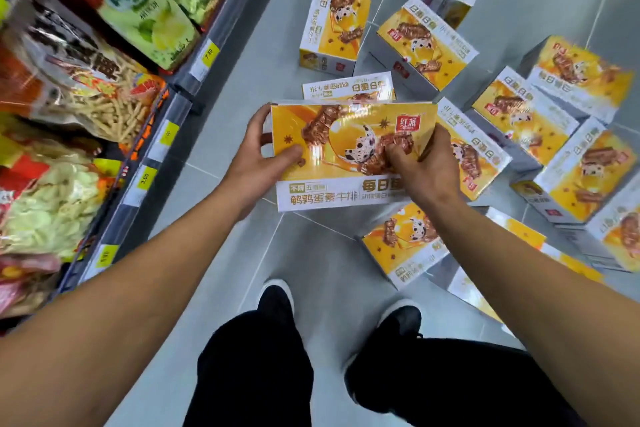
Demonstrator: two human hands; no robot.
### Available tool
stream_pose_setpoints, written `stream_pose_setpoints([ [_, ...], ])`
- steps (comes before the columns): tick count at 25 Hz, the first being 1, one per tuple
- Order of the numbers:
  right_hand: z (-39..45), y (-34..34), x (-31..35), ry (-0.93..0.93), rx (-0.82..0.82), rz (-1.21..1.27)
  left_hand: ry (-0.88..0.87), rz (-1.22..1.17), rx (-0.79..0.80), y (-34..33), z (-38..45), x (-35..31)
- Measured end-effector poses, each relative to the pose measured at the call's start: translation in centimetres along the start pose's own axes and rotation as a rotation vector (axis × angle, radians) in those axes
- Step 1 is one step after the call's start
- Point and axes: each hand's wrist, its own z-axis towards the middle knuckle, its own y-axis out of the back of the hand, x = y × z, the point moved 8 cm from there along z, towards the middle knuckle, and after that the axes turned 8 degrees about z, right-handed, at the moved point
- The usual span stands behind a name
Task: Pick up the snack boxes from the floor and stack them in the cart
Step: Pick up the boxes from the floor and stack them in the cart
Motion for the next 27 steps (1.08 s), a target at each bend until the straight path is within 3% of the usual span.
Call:
stream_pose_setpoints([
  [9,-13.9,19.4,20.5,0.004,-0.032,0.156,0.077,0.002,0.112,2.5,-18.6,-25.6],
  [15,-19.6,29.7,28.6,-0.01,-0.05,0.34,0.023,0.052,0.191,3.3,-26.7,-37.9],
  [21,-23.5,35.1,31.6,-0.169,0.116,0.706,-0.039,0.103,0.416,3.5,-32.1,-43.7],
  [27,-34.5,36.4,29.8,-0.232,-0.22,0.81,-0.079,0.231,0.668,1.2,-36.0,-44.2],
])
